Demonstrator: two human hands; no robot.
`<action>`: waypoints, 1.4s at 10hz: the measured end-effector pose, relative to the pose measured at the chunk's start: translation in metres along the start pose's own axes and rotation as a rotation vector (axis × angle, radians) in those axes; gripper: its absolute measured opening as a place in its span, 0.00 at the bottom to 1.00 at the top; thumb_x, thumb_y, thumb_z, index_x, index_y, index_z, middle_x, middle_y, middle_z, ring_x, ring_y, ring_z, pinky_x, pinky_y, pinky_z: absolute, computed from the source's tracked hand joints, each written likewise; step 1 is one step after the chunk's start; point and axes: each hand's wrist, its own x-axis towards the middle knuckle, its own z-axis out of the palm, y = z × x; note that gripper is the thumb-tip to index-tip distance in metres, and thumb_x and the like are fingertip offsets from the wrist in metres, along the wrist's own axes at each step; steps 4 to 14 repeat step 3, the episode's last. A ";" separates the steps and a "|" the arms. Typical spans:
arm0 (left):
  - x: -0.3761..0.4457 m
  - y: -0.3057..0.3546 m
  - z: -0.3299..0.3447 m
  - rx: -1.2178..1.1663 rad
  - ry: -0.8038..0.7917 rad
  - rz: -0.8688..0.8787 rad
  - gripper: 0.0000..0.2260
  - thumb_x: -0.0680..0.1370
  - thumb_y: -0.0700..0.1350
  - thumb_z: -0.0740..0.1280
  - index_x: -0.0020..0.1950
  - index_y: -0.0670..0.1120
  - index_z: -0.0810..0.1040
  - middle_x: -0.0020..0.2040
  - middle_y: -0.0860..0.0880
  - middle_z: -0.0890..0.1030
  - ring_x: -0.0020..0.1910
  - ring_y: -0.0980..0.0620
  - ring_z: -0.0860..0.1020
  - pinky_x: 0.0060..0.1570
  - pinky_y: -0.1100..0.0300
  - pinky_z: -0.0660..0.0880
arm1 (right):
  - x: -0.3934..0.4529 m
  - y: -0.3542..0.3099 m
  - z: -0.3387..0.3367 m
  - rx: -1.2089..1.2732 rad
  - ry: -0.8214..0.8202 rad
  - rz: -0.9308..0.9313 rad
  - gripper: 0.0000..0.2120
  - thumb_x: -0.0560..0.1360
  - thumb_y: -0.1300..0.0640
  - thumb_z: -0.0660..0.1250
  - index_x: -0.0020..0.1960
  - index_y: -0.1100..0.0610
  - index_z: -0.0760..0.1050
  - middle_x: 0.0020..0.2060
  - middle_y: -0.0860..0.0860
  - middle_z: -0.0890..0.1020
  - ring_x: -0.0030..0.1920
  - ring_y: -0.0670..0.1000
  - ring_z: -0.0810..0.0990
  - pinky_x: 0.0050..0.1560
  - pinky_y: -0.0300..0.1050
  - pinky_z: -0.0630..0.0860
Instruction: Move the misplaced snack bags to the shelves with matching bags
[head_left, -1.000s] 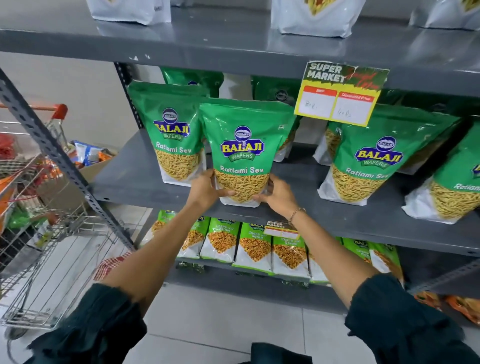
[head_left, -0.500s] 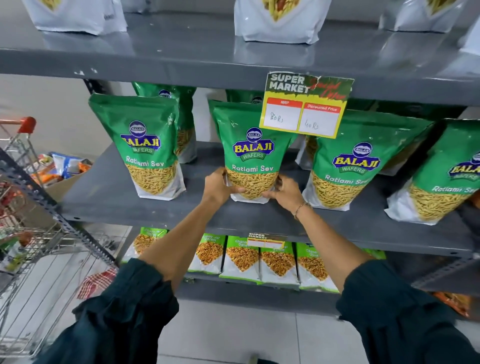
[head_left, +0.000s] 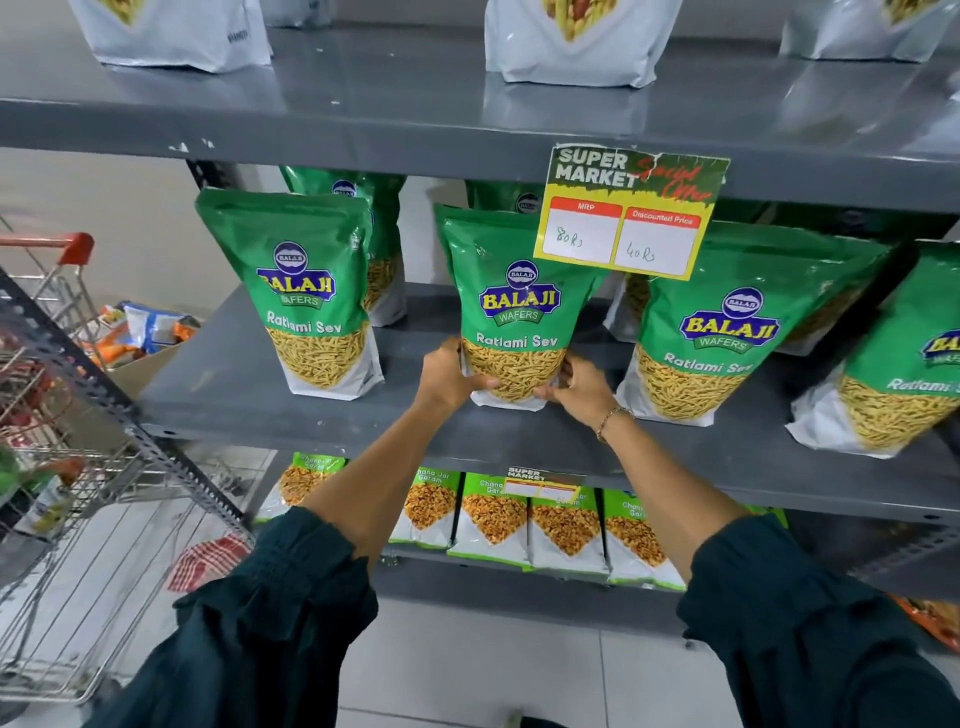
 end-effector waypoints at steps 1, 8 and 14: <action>0.001 0.001 -0.002 0.028 -0.024 0.009 0.33 0.63 0.45 0.79 0.63 0.38 0.70 0.62 0.40 0.78 0.62 0.41 0.75 0.59 0.52 0.72 | 0.002 0.002 -0.004 -0.018 -0.064 0.010 0.33 0.62 0.59 0.77 0.63 0.60 0.69 0.62 0.58 0.78 0.61 0.55 0.76 0.65 0.57 0.71; -0.002 -0.001 0.000 0.140 -0.074 0.010 0.37 0.67 0.48 0.75 0.69 0.39 0.61 0.67 0.39 0.72 0.67 0.38 0.70 0.63 0.49 0.69 | 0.001 0.001 -0.006 -0.151 -0.086 0.009 0.38 0.63 0.48 0.75 0.68 0.55 0.62 0.67 0.56 0.73 0.66 0.57 0.71 0.67 0.56 0.68; -0.002 -0.001 0.000 0.140 -0.074 0.010 0.37 0.67 0.48 0.75 0.69 0.39 0.61 0.67 0.39 0.72 0.67 0.38 0.70 0.63 0.49 0.69 | 0.001 0.001 -0.006 -0.151 -0.086 0.009 0.38 0.63 0.48 0.75 0.68 0.55 0.62 0.67 0.56 0.73 0.66 0.57 0.71 0.67 0.56 0.68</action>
